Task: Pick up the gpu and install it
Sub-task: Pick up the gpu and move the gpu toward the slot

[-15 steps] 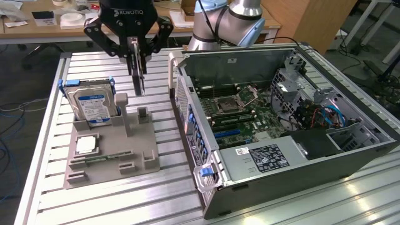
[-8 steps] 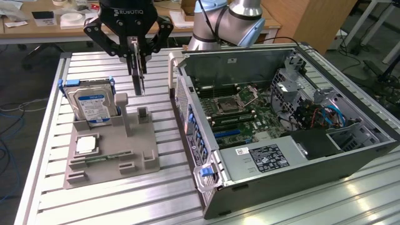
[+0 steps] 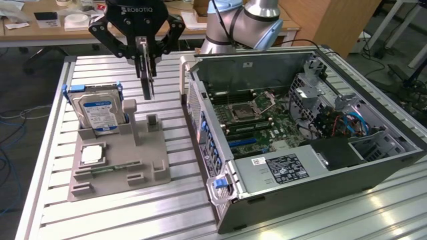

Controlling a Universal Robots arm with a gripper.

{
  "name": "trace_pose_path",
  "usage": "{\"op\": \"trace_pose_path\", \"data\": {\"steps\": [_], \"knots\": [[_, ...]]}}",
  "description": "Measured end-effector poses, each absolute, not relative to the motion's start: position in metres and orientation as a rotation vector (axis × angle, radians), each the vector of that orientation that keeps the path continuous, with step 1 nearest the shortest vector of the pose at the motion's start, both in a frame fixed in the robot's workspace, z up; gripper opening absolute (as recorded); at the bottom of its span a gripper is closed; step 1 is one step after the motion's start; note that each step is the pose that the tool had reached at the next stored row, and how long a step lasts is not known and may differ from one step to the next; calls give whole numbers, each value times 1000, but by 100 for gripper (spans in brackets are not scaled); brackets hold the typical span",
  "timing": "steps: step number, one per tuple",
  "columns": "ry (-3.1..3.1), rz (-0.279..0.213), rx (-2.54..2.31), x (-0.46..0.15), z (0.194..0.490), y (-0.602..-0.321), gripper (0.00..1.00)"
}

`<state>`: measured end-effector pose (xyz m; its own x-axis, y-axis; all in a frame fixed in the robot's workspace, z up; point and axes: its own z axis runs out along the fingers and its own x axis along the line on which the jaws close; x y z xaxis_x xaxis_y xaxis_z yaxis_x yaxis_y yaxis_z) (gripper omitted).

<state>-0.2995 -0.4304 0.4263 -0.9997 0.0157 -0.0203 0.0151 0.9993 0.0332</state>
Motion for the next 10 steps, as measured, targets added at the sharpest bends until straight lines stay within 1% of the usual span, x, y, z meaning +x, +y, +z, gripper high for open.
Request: {"op": "trace_pose_path", "data": {"steps": [3, 10], "knots": [[3121, 51, 24, -300, 431, -430, 28], [3121, 52, 24, -299, 431, -430, 28]]}}
